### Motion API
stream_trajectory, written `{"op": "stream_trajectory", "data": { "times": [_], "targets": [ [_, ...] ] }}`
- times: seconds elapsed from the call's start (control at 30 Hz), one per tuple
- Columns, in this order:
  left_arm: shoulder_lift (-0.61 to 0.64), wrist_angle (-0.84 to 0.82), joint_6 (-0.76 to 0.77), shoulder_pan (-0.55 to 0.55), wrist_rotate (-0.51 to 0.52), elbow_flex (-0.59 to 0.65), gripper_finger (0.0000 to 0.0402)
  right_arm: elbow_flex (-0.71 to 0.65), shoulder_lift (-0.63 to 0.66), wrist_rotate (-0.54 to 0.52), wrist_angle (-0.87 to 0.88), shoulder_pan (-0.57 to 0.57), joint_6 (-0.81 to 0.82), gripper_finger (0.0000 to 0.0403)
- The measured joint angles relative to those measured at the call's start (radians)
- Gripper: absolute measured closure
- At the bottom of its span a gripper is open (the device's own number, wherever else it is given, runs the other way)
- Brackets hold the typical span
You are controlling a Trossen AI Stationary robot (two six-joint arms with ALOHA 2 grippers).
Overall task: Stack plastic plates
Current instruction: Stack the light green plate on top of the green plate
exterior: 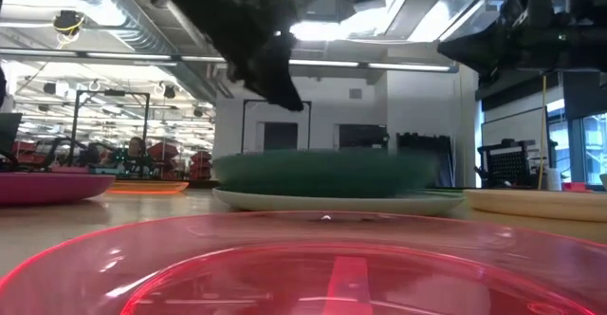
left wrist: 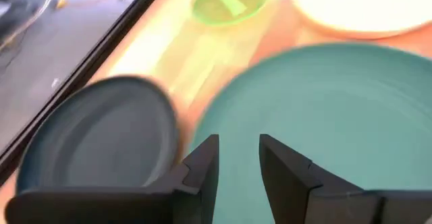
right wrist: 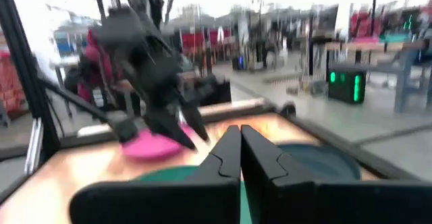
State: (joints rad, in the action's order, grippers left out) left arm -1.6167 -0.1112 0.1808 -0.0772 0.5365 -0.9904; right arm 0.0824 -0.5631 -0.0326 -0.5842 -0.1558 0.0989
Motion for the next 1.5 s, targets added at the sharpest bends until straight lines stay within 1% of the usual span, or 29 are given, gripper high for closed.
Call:
{"op": "stream_trajectory", "data": {
  "times": [0.07,0.17,0.23,0.3,0.37,0.47,0.53,0.67,0.8,0.93,1.07,1.17,1.27,1.4,1.5],
  "targets": [
    [0.02,0.107,-0.036,-0.039,-0.017,0.054,0.0302,0.032,-0.008,0.001,0.081,0.017,0.005,0.0402],
    [0.064,0.304,-0.074,-0.087,-0.091,0.185,0.0302,0.083,-0.045,-0.017,0.163,0.086,0.006,0.0402],
    [0.092,0.484,-0.084,-0.11,-0.149,0.282,0.0302,0.104,-0.087,-0.057,0.179,0.154,0.006,0.0402],
    [0.103,0.655,-0.082,-0.132,-0.179,0.374,0.0302,0.132,-0.136,-0.114,0.178,0.225,0.006,0.0402],
    [0.102,0.802,-0.08,-0.155,-0.189,0.452,0.0301,0.165,-0.184,-0.163,0.187,0.292,0.006,0.0402],
    [0.103,0.924,-0.079,-0.177,-0.181,0.519,0.0301,0.242,-0.27,-0.206,0.271,0.39,0.019,0.0402],
    [0.103,0.949,-0.079,-0.188,-0.177,0.543,0.0301,0.32,-0.331,-0.235,0.362,0.446,0.026,0.0402],
    [0.099,0.976,-0.079,-0.219,-0.179,0.55,0.0301,0.518,-0.449,-0.265,0.614,0.53,0.029,0.0402],
    [0.097,0.983,-0.082,-0.245,-0.178,0.55,0.0301,0.693,-0.549,-0.268,0.85,0.59,0.082,0.0402],
    [0.097,0.999,-0.083,-0.259,-0.179,0.55,0.0301,0.781,-0.622,-0.235,0.958,0.624,0.22,0.0402],
    [0.097,0.998,-0.082,-0.259,-0.178,0.55,0.0301,0.813,-0.666,-0.144,1.03,0.628,0.345,0.0393],
    [0.097,0.998,-0.082,-0.259,-0.179,0.55,0.0301,0.814,-0.68,-0.085,1.109,0.631,0.453,0.0361],
    [0.097,0.999,-0.084,-0.255,-0.179,0.55,0.0301,0.814,-0.686,-0.042,1.216,0.651,0.567,0.0314],
    [0.097,1.007,-0.086,-0.236,-0.179,0.549,0.0301,0.813,-0.699,-0.035,1.353,0.706,0.721,0.0257],
    [0.097,1.007,-0.086,-0.228,-0.179,0.549,0.0301,0.813,-0.714,-0.022,1.403,0.759,0.777,0.0229]
  ]
}}
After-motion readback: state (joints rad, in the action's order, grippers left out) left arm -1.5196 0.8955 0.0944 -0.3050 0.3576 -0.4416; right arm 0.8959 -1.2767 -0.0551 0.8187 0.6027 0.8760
